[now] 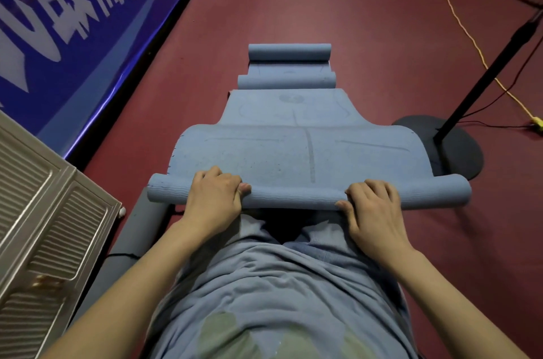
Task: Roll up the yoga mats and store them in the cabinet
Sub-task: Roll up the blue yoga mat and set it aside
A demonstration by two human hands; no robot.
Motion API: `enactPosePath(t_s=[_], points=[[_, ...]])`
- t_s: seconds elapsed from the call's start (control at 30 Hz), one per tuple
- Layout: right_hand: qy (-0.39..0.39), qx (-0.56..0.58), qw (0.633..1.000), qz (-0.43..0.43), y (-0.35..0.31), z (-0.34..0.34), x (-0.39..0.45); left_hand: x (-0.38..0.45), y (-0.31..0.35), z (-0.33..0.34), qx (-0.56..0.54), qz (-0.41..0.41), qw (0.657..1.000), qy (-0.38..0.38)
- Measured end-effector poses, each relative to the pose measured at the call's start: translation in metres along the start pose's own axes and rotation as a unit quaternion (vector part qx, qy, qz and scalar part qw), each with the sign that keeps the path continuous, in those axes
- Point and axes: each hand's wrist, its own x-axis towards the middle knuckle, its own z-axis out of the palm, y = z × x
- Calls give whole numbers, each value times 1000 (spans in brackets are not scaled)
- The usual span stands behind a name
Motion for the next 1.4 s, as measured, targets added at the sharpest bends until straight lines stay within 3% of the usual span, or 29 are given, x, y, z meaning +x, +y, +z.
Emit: enactPosePath(t_s=[0.2, 0.43, 0.6, 0.87, 1.0, 1.13, 1.27, 1.4], points=[[3, 41, 999, 5, 3, -8, 5, -3, 0, -18, -19, -19, 1000, -14], [-65, 70, 995, -22, 0, -31, -27, -36, 6, -26, -11, -49, 995, -87], [-99, 102, 989, 23, 2, -19, -33, -44, 15, -18, -32, -91, 994, -46], [-54, 63, 997, -2, -6, -16, -20, -29, 19, -14, 22, -103, 993, -61], [-35, 51, 998, -14, -9, -24, -32, -38, 21, -6, 29, -87, 996, 9], [-69, 4, 997, -20, -10, -29, -40, -48, 20, 2, 20, -29, 996, 80], [-56, 0, 998, -20, -10, -29, -40, -54, 19, 8, 40, 27, 987, 151], [-47, -7, 998, -30, -7, -27, -38, -66, 13, 3, 21, 67, 986, 148]])
